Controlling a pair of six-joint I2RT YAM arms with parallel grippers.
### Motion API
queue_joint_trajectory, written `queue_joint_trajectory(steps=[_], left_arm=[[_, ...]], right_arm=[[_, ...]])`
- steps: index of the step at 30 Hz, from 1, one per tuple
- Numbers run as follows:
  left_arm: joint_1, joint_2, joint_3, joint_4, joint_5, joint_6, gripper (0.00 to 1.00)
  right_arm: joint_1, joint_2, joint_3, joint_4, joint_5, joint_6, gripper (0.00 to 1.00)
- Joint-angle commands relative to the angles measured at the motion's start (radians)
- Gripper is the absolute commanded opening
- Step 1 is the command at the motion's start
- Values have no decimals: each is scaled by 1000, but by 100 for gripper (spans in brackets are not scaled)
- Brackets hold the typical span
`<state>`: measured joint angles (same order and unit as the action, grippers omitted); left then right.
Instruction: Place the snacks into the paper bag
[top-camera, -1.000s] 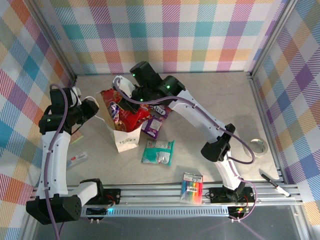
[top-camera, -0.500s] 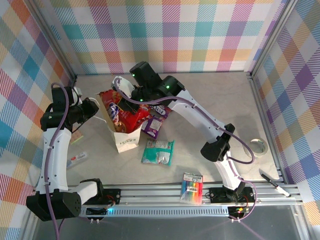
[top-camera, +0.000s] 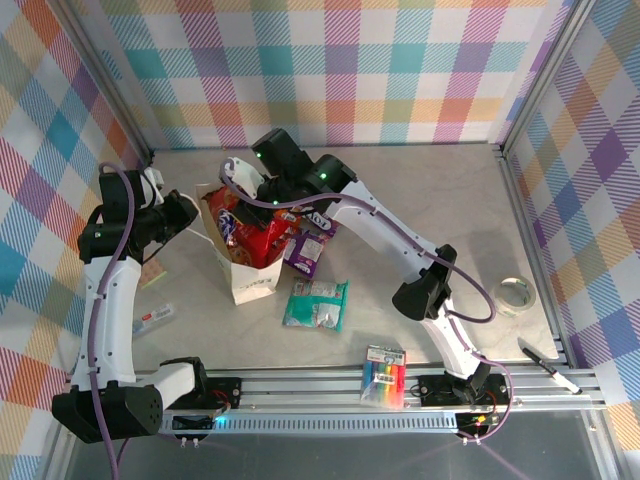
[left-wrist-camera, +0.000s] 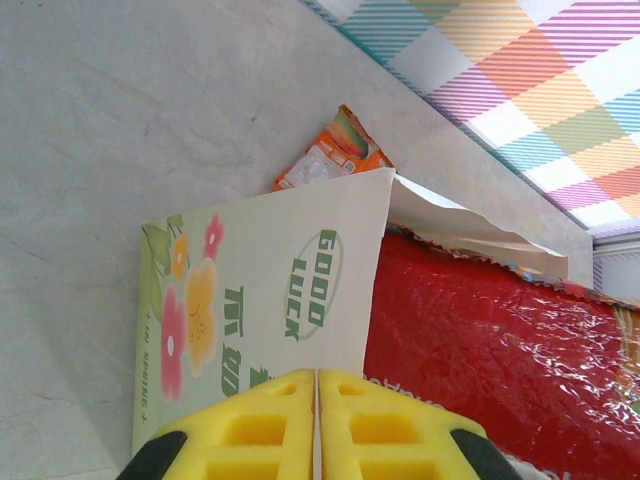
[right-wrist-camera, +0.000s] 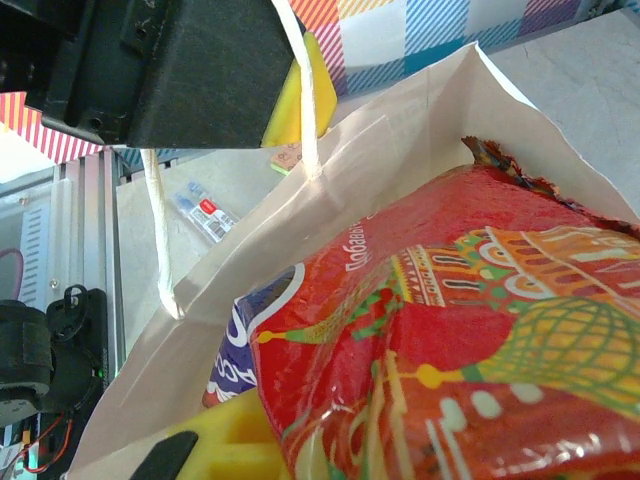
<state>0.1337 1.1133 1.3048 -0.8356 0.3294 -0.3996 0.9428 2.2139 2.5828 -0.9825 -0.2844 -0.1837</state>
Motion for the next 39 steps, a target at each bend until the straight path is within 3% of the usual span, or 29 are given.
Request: queue_joint_trajectory(steps=[1,12,20,23,25,33,39], left_arm=[[14,1,28,5,9,9,9],[13,26,13,-2,21,16,9],[13,34,11,-2,26,20,9],[14,36,17,-2,25,18,9],[14,40,21,-5,24,20,9],[14,52,35,-12,22,23,8],[14,77,63,-44,2,45,8]], right_arm=[[5,-7,58,118,-31,36,0],[5,32,113,180,-77,236,0],[5,47,114,149,-52,263,2],[6,47,113,154,-49,269,6],[5,47,114,156,-39,270,15],[5,29,114,151,-2,263,34],[5,-14,113,118,50,254,35]])
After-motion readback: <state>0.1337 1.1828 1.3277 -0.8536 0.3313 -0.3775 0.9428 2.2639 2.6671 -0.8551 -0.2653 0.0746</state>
